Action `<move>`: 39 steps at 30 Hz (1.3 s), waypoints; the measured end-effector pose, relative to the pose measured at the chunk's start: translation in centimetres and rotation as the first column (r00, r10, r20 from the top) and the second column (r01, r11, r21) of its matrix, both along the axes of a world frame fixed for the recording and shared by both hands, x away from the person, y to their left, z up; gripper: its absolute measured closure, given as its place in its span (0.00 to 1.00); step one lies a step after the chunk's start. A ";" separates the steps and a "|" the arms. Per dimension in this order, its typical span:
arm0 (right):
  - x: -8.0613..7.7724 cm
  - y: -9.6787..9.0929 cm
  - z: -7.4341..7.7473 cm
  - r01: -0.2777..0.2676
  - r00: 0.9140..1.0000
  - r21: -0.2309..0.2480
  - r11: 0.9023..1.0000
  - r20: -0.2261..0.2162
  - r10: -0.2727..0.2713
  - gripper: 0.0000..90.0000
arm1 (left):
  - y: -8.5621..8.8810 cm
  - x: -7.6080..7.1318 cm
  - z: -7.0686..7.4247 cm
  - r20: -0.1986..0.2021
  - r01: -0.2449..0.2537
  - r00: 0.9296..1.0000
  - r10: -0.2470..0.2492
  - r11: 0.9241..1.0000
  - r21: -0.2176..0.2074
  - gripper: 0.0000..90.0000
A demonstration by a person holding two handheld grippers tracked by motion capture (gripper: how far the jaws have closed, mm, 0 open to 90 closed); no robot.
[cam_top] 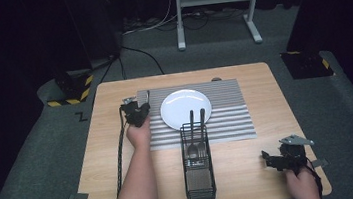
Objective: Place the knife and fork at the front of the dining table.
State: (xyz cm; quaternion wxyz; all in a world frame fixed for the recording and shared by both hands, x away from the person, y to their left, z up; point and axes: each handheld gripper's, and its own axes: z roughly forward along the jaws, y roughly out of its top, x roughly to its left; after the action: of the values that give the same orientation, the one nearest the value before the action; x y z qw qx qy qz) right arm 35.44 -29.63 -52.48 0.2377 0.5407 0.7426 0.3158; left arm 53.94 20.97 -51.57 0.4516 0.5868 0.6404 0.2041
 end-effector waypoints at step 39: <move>0.0 0.0 0.0 0.005 1.000 0.002 1.000 0.002 -0.005 0.13 | 0.0 -0.5 0.3 0.013 -0.002 1.000 0.002 1.000 0.013 0.93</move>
State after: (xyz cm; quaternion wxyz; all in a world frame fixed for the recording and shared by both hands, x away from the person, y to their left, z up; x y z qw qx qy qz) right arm 35.43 -29.64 -52.49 0.2387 0.5425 0.7406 0.3165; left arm 53.46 21.01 -51.30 0.4518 0.5876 0.6368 0.2124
